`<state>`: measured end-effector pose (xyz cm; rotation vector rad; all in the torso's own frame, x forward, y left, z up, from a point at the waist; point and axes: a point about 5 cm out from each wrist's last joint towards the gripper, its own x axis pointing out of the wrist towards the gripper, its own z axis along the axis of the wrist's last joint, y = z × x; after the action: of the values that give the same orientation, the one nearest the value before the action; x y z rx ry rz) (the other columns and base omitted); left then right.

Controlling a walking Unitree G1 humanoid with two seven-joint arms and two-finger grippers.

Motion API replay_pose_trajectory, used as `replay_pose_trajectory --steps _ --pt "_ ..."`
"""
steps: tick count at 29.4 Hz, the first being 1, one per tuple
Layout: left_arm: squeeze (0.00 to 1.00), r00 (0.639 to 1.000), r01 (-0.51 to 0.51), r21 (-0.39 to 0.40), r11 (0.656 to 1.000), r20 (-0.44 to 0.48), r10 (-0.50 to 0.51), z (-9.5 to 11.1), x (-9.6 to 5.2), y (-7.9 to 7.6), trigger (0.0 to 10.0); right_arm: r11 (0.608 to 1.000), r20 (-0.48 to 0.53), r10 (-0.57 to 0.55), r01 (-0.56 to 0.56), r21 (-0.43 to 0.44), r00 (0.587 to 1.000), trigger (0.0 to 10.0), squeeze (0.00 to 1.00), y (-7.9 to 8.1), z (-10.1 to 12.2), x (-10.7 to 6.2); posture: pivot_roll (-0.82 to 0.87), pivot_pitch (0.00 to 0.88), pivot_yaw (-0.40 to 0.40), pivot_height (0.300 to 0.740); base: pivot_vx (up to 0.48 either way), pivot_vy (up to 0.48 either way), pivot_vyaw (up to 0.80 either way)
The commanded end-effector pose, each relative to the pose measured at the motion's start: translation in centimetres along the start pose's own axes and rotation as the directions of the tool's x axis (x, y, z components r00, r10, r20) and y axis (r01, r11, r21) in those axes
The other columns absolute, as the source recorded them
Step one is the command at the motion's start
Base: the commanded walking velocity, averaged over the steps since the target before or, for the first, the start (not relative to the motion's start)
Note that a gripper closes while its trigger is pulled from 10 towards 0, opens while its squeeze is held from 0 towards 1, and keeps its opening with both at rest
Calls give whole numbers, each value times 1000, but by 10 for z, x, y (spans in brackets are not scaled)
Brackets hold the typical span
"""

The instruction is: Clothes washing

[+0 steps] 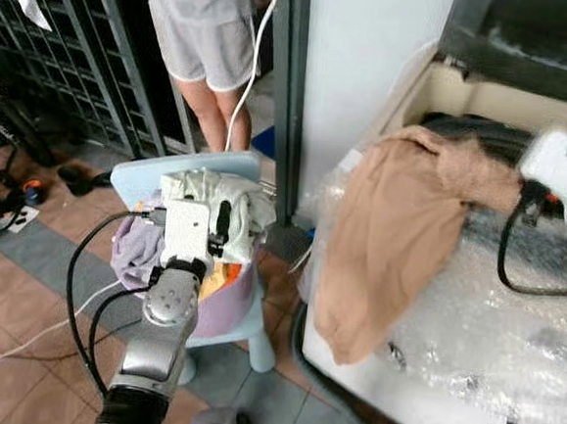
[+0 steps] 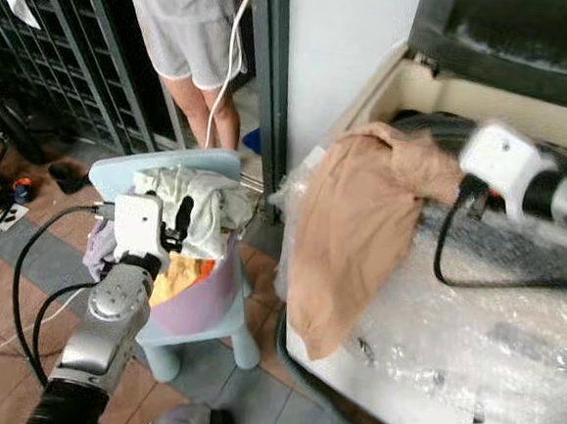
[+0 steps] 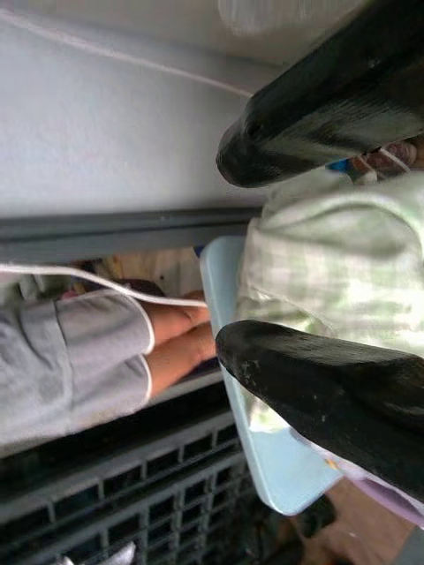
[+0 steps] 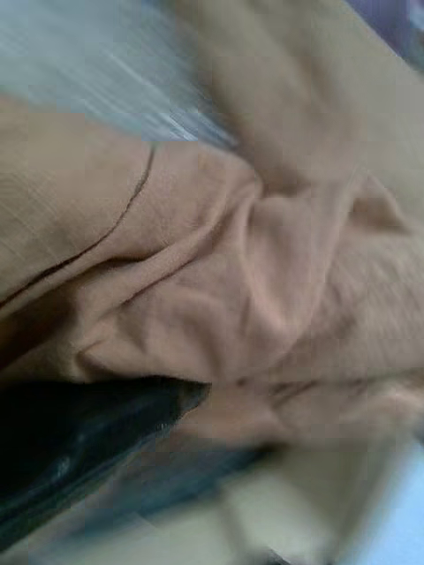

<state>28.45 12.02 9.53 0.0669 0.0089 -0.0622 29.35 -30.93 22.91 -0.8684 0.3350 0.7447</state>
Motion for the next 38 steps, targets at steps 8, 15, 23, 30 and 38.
replay_pose_trajectory --steps 8,15,23,30,38 --pt "0 999 44 9 999 -14 -43 2 7 -4 10000 996 -170 -38 23 -89 985 10000 1000 -2 -12 -20 -153 0 137 740 0 0 0" --pt "0 999 23 21 1000 -36 -22 -5 -2 5 10000 993 -36 -119 118 -13 992 10000 1000 1 -4 -11 -131 0 133 740 0 0 0" --pt "0 1000 22 24 999 -20 -22 2 6 2 10000 694 82 -674 668 -270 734 10000 1000 -61 27 -23 -129 0 132 740 0 0 0" --pt "0 1000 12 30 999 -24 -11 1 6 4 10000 730 -110 -649 576 -369 752 10000 1000 -69 7 -27 -132 0 128 740 0 0 0" --pt "0 999 33 7 999 -25 -33 0 6 -4 10000 883 264 -459 469 26 848 10000 1000 -49 44 -13 -149 0 123 740 0 0 0"
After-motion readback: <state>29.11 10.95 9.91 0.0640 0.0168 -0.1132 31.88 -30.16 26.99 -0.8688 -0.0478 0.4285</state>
